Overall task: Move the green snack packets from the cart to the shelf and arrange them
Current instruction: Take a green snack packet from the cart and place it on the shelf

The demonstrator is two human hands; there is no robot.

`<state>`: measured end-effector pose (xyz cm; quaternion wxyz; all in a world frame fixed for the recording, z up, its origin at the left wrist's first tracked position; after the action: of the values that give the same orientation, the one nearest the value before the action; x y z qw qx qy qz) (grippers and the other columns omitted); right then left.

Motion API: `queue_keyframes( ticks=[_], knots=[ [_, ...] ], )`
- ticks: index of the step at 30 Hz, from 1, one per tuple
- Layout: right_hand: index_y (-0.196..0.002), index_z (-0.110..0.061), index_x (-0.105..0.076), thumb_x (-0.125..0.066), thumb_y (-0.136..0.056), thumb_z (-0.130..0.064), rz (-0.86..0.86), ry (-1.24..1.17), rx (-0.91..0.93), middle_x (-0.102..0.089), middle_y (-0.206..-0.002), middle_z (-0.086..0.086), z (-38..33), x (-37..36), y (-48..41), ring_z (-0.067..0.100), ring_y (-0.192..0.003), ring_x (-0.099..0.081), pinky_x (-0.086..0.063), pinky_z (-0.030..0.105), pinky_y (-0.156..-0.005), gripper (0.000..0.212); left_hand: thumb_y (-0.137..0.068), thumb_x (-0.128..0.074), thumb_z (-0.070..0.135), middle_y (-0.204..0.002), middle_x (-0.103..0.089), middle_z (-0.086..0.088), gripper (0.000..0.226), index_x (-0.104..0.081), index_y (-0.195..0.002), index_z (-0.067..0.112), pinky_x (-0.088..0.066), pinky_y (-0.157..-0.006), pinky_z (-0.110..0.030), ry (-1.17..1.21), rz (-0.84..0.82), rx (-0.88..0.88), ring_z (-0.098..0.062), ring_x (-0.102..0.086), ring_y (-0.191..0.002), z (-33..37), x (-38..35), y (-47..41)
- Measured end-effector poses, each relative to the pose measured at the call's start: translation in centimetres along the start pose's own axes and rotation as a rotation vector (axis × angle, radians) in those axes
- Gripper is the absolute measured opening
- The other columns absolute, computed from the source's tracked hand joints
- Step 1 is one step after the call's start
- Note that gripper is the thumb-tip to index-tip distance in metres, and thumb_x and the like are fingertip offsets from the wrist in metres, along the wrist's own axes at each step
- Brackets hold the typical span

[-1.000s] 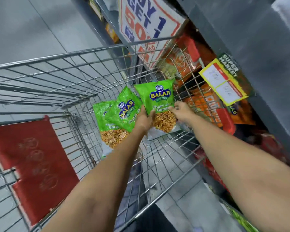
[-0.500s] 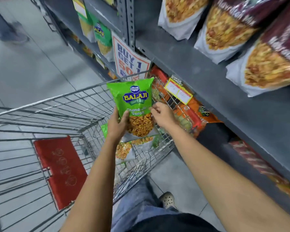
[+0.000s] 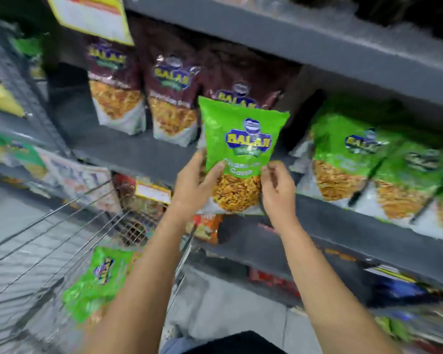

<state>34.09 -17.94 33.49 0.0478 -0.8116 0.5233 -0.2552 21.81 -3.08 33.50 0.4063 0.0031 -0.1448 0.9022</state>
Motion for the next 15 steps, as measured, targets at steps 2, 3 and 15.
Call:
queue_keyframes(
  ticks=[2,3,15],
  knots=[
    [-0.087,-0.014,-0.052,-0.049,-0.094,-0.014,0.096,0.025,-0.032,-0.045,-0.065,-0.008,1.6,4.8,-0.4,-0.006,-0.06,-0.045,-0.035,0.01,-0.063,0.008,-0.083,-0.056,0.041,-0.107,-0.069,-0.002,0.046,-0.056,-0.119,0.012,-0.05,-0.086,-0.03,-0.015,-0.095,-0.017,-0.006,-0.06,-0.09,0.7,-4.9,-1.3],
    [-0.088,-0.014,-0.052,-0.049,-0.094,-0.014,0.139,0.034,-0.053,-0.045,-0.066,-0.01,2.6,6.7,-0.5,-0.009,-0.061,-0.046,-0.035,0.008,-0.064,0.006,-0.084,-0.056,0.042,-0.108,-0.069,-0.004,0.047,-0.056,-0.119,0.011,-0.05,-0.087,-0.033,-0.021,-0.141,-0.025,-0.008,-0.06,-0.092,0.5,-7.1,-1.8],
    [-0.087,-0.013,-0.053,-0.048,-0.094,-0.019,0.28,0.155,-0.27,-0.051,-0.074,-0.005,11.0,14.6,-1.2,0.016,-0.075,-0.048,-0.037,0.03,-0.075,0.01,-0.094,-0.052,0.032,-0.125,-0.063,-0.007,0.039,-0.048,-0.13,0.017,-0.045,-0.101,-0.043,-0.058,-0.411,0.124,-0.023,-0.058,-0.114,-2.6,-19.1,-4.4]
  ],
)
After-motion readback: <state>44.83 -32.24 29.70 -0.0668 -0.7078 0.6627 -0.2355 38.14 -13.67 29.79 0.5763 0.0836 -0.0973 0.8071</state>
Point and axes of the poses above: each hand's wrist, its own y-axis away from the middle knuckle, its own x-axis out of the back of the hand, z = x × y, the point moved 9 cm from there along -y, towards the middle knuckle
